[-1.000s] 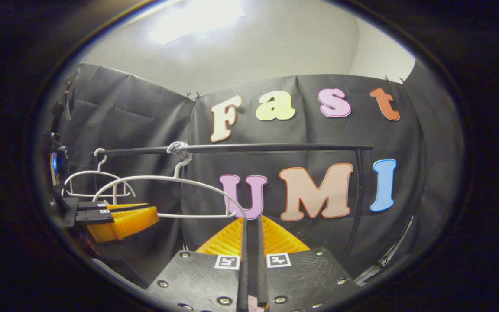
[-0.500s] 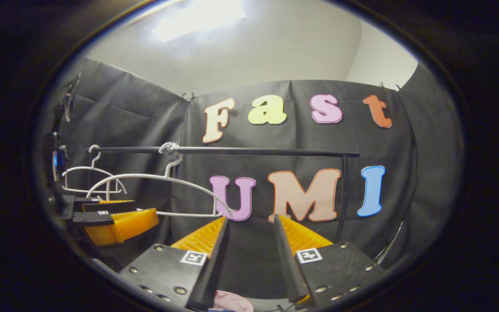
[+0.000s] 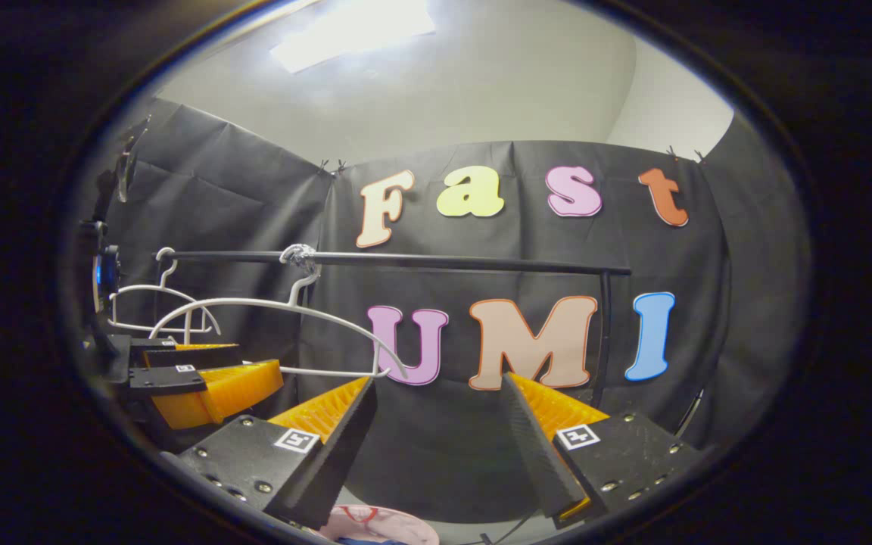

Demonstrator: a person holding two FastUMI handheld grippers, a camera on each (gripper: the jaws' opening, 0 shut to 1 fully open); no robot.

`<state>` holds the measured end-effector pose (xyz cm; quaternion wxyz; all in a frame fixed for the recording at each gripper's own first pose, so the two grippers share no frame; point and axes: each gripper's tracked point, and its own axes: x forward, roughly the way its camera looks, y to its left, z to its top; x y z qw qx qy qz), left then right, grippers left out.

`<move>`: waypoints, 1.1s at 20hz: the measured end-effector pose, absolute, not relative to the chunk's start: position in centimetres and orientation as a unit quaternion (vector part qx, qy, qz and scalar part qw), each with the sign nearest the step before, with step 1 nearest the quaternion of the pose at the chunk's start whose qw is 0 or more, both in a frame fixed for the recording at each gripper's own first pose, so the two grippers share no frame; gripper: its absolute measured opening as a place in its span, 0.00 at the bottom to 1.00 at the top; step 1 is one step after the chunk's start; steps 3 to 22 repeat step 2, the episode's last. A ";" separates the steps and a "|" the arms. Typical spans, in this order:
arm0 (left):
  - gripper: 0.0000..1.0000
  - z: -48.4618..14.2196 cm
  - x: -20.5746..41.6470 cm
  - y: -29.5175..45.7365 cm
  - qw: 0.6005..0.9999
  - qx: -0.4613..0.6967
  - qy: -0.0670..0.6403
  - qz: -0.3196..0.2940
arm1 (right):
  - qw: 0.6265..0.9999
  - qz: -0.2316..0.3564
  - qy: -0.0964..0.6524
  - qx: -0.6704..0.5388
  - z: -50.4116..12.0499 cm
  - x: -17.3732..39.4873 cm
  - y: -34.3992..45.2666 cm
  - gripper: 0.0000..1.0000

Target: Grasp the clothes on the hanger with both hands and then place them into the laundry hamper below.

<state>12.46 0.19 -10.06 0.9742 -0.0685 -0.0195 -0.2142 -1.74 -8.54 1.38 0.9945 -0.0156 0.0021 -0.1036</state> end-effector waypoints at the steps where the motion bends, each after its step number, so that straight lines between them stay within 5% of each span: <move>1: 0.96 -10.2 12.8 0.0 0.974 -0.067 -0.021 -0.214 | 0.994 -0.105 0.002 -0.017 1.4 -1.7 -8.6 0.97; 22: 0.96 -10.2 13.0 -0.2 0.974 -0.067 -0.022 -0.214 | 0.994 -0.105 0.002 -0.017 1.3 -1.7 -8.7 0.98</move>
